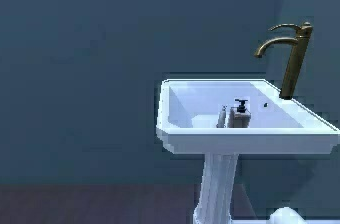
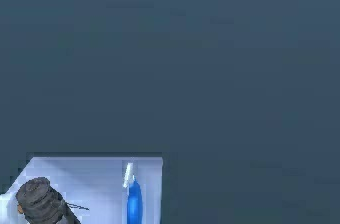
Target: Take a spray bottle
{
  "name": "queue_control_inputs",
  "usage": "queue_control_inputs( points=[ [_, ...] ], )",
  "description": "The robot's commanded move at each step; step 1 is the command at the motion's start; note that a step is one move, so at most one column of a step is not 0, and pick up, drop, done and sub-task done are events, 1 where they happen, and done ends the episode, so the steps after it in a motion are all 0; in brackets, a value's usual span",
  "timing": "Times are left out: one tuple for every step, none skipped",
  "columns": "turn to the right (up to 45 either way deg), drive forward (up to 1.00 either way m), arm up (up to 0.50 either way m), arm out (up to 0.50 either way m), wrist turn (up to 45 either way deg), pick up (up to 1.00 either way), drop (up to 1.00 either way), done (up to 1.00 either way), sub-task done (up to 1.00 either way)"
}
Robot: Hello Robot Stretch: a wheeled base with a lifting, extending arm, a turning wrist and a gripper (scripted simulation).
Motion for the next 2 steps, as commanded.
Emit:
queue_control_inputs(
  points=[
    [0.0, 0.0, 0.5, 0.0, 0.0, 0.0, 0.0, 0.0, 0.0],
    [0.0, 0.0, 0.38, 0.0, 0.0, 0.0, 0.0, 0.0, 0.0]
  ],
)
